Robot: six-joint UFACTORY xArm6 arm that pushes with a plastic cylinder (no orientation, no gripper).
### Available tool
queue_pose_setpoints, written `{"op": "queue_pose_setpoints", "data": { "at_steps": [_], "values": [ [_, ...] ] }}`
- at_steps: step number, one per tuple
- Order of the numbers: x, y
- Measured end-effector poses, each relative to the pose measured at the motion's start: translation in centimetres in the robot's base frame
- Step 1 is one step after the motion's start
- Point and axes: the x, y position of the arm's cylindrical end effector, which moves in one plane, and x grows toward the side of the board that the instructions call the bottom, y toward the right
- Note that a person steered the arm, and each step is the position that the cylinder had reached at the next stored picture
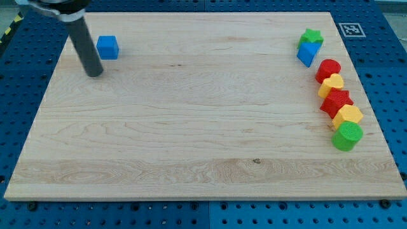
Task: Slightly push the blue cube to the right side
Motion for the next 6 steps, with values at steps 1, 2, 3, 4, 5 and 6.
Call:
{"op": "queue_pose_setpoints", "data": {
  "at_steps": [1,2,3,4,5,6],
  "values": [
    [-1.6,-3.2],
    [-4.2,-2.3],
    [-4.8,2.9],
    [-5.2,7.5],
    [-5.4,6.7],
    [-5.4,2.7]
  ]
}}
